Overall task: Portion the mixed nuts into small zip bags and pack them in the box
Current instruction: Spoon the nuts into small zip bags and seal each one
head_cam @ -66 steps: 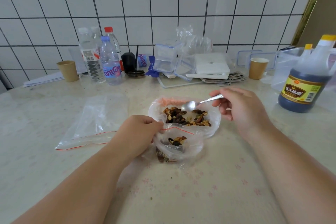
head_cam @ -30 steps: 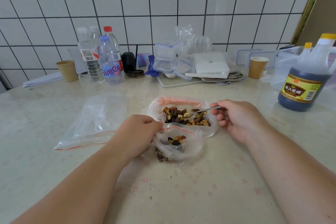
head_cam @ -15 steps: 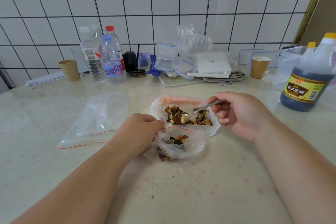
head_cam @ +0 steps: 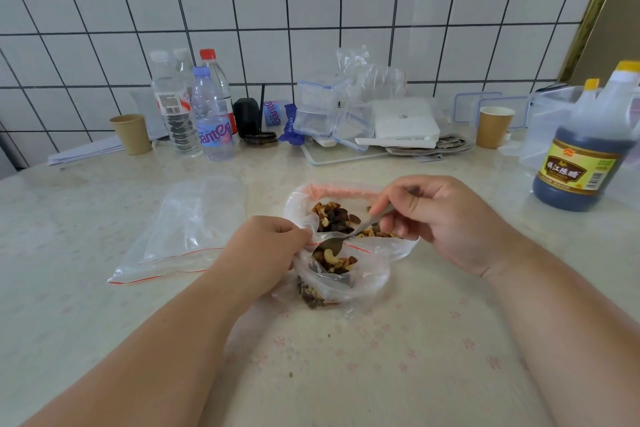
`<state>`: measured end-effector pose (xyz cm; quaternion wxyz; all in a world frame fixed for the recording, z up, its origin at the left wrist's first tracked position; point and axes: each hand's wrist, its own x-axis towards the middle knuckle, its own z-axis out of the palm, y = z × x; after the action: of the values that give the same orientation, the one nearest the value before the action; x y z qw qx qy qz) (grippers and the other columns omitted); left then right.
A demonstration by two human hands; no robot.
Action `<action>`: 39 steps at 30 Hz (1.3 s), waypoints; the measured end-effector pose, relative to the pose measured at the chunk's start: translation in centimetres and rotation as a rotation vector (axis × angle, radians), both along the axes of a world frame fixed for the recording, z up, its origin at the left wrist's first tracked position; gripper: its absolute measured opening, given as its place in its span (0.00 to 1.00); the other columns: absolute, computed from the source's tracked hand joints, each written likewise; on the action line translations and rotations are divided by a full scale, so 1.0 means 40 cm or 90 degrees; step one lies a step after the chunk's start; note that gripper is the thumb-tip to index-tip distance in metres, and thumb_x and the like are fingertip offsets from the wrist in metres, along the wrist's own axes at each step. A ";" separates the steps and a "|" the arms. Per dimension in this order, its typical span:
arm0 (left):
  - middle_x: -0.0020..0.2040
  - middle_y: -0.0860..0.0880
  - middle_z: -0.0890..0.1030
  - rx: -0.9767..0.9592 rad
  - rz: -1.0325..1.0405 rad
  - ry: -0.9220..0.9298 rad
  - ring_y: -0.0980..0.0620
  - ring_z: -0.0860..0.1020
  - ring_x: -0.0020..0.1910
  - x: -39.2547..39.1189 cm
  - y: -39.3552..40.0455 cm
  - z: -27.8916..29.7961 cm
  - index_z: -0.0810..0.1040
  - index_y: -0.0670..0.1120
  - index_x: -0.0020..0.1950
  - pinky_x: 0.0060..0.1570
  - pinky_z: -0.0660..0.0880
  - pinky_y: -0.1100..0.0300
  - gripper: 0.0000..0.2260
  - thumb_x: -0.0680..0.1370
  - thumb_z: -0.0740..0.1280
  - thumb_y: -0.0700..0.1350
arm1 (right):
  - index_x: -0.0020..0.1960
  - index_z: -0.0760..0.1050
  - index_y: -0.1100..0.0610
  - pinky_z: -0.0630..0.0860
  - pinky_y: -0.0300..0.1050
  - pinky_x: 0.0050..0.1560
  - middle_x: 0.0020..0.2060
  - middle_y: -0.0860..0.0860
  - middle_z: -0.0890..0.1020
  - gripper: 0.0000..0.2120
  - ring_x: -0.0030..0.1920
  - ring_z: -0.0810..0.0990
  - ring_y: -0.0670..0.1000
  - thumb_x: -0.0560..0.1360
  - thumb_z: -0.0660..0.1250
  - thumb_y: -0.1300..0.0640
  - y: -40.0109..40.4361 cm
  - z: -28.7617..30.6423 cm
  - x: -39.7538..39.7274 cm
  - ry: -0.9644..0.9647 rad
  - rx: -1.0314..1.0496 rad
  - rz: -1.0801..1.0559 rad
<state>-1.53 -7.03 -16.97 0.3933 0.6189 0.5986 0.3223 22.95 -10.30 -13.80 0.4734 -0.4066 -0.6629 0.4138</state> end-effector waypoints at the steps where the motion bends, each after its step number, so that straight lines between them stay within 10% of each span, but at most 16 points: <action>1: 0.20 0.54 0.69 0.001 -0.003 -0.001 0.56 0.62 0.17 0.000 0.000 0.000 0.85 0.46 0.36 0.19 0.59 0.69 0.15 0.80 0.70 0.50 | 0.43 0.85 0.56 0.70 0.39 0.34 0.35 0.57 0.82 0.13 0.33 0.74 0.50 0.76 0.64 0.51 0.003 0.002 0.004 0.043 -0.004 -0.021; 6: 0.21 0.54 0.69 0.000 -0.004 0.008 0.55 0.62 0.18 -0.003 0.000 0.001 0.83 0.39 0.42 0.21 0.61 0.67 0.16 0.79 0.69 0.51 | 0.40 0.84 0.54 0.67 0.39 0.28 0.31 0.54 0.81 0.16 0.28 0.72 0.47 0.81 0.63 0.54 0.029 0.001 0.019 0.158 -0.024 -0.232; 17: 0.21 0.54 0.69 0.010 -0.011 0.013 0.54 0.62 0.18 -0.003 -0.002 0.001 0.80 0.38 0.39 0.21 0.61 0.67 0.17 0.79 0.69 0.51 | 0.50 0.84 0.41 0.71 0.42 0.38 0.40 0.38 0.84 0.11 0.33 0.77 0.39 0.81 0.62 0.46 0.037 -0.033 0.013 -0.255 -0.051 -0.344; 39: 0.21 0.53 0.69 0.007 -0.016 0.026 0.55 0.64 0.18 0.002 -0.006 0.004 0.78 0.45 0.31 0.25 0.64 0.64 0.18 0.79 0.69 0.52 | 0.43 0.83 0.60 0.66 0.37 0.24 0.29 0.53 0.82 0.13 0.26 0.69 0.47 0.80 0.63 0.58 0.060 -0.041 0.013 0.114 -0.232 -0.345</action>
<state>-1.45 -7.27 -16.81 0.3817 0.6352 0.5968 0.3077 23.46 -7.89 -15.43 0.5422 -0.6080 -0.4015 0.4185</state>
